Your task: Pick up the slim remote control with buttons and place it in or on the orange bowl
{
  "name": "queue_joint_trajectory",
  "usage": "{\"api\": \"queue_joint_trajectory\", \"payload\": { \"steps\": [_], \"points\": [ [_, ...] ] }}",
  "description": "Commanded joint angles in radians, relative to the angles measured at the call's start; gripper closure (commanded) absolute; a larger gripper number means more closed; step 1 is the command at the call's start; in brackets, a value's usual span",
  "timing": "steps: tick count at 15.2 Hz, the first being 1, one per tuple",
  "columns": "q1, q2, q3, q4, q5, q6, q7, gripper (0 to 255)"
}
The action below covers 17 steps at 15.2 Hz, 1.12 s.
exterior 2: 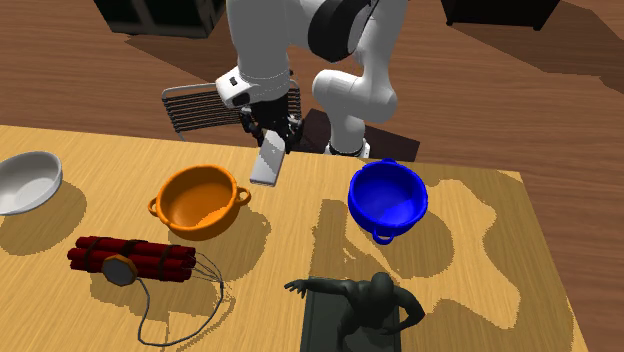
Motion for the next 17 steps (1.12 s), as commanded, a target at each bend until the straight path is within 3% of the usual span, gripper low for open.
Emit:
{"api": "queue_joint_trajectory", "payload": {
  "steps": [1, 9, 17],
  "points": [
    [0.002, 0.000, 0.006, 0.029, 0.005, -0.029, 0.001, 255],
    [0.011, 0.317, -0.108, 0.249, -0.013, 0.078, -0.103, 255],
    [0.023, 0.628, -0.207, 0.529, 0.048, 0.111, -0.227, 255]
  ]
}}
